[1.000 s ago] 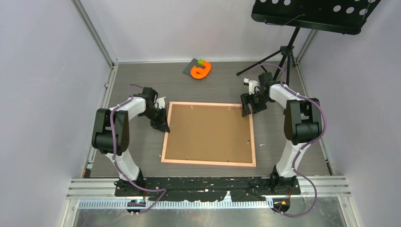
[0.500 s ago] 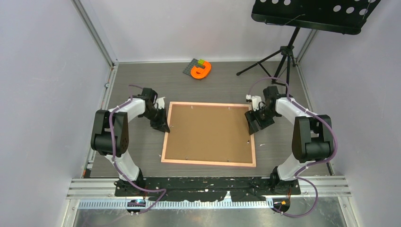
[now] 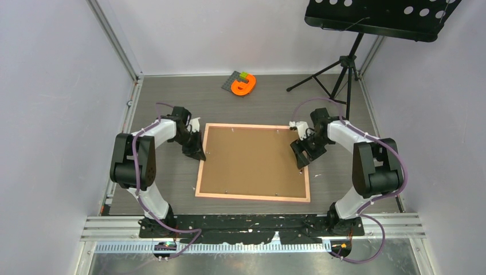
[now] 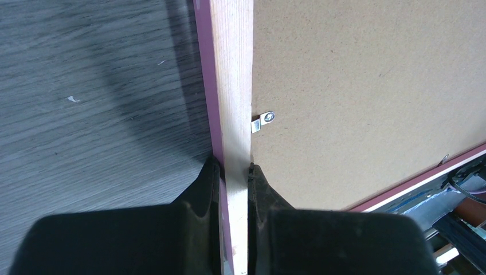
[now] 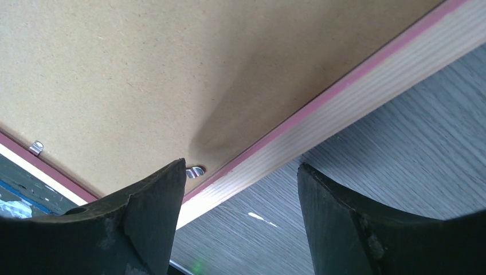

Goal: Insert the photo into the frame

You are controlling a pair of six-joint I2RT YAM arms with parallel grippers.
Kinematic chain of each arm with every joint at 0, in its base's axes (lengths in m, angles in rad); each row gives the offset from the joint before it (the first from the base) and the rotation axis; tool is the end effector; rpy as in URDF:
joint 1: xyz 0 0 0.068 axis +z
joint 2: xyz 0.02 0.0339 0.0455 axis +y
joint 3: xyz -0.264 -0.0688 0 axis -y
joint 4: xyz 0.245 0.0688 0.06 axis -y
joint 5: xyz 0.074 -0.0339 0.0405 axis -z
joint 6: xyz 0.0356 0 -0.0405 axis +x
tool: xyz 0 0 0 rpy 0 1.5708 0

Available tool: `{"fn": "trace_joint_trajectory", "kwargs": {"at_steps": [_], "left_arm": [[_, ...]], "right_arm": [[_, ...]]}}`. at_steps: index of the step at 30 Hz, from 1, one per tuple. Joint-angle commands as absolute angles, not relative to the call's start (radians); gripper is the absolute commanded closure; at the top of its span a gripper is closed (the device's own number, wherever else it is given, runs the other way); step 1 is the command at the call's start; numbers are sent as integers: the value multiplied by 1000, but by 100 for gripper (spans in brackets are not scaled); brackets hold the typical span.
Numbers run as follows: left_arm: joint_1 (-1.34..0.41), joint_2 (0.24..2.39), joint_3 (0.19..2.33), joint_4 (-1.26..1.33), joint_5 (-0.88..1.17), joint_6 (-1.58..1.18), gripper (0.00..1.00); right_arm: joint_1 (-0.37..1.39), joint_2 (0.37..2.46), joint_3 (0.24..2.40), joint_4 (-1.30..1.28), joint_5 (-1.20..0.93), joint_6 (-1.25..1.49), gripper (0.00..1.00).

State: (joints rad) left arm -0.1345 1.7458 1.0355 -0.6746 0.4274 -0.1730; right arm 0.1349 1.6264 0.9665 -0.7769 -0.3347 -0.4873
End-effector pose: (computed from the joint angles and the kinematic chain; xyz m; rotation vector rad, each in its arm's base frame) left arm 0.3057 -0.0563 0.1546 0.0029 2.9508 -0.6748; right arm 0.2753 0.0492 0.1676 -0.9248 2.7680 0.4510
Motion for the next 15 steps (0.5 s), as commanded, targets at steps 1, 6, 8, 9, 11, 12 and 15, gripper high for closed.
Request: {"fn": "trace_joint_trajectory", "kwargs": {"at_steps": [1, 6, 8, 9, 11, 12, 15], "left_arm": [[-129, 1720, 1027, -666, 457, -151, 100], [-128, 1722, 1028, -667, 457, -150, 100], [-126, 1721, 1028, -667, 458, -149, 100], [-125, 1720, 1027, -667, 459, -149, 100], [-123, 1721, 1027, -667, 459, -149, 100], [-121, 1723, 1029, -667, 461, -149, 100], [-118, 1730, 1030, -669, 461, -149, 100]], "right_arm": [[156, 1597, 959, -757, -328, -502, 23], [176, 1609, 955, -745, -308, -492, 26], [182, 1613, 953, -742, -304, -492, 26], [184, 1613, 952, -741, -299, -493, 27], [195, 1609, 944, -738, -288, -497, 27], [204, 1606, 940, -737, -284, -497, 27], [212, 1599, 933, -740, -267, -503, 28]]}}
